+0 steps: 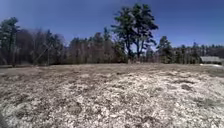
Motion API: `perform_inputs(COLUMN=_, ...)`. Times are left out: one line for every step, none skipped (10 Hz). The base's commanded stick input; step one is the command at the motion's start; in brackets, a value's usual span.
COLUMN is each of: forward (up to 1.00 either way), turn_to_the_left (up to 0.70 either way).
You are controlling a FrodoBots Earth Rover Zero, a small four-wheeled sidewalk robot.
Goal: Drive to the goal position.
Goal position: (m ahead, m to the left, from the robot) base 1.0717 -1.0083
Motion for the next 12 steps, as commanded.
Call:
perform_inputs(forward=0.7, turn_to_the_left=0.0)
perform_inputs(forward=0.7, turn_to_the_left=0.0)
perform_inputs(forward=0.7, turn_to_the_left=0.0)
perform_inputs(forward=0.7, turn_to_the_left=0.0)
perform_inputs(forward=0.7, turn_to_the_left=0.0)
perform_inputs(forward=0.7, turn_to_the_left=0.0)
perform_inputs(forward=0.7, turn_to_the_left=0.0)
perform_inputs(forward=0.7, turn_to_the_left=0.0)
perform_inputs(forward=0.7, turn_to_the_left=0.0)
perform_inputs(forward=0.7, turn_to_the_left=0.0)
perform_inputs(forward=0.7, turn_to_the_left=0.0)
perform_inputs(forward=0.7, turn_to_the_left=0.0)
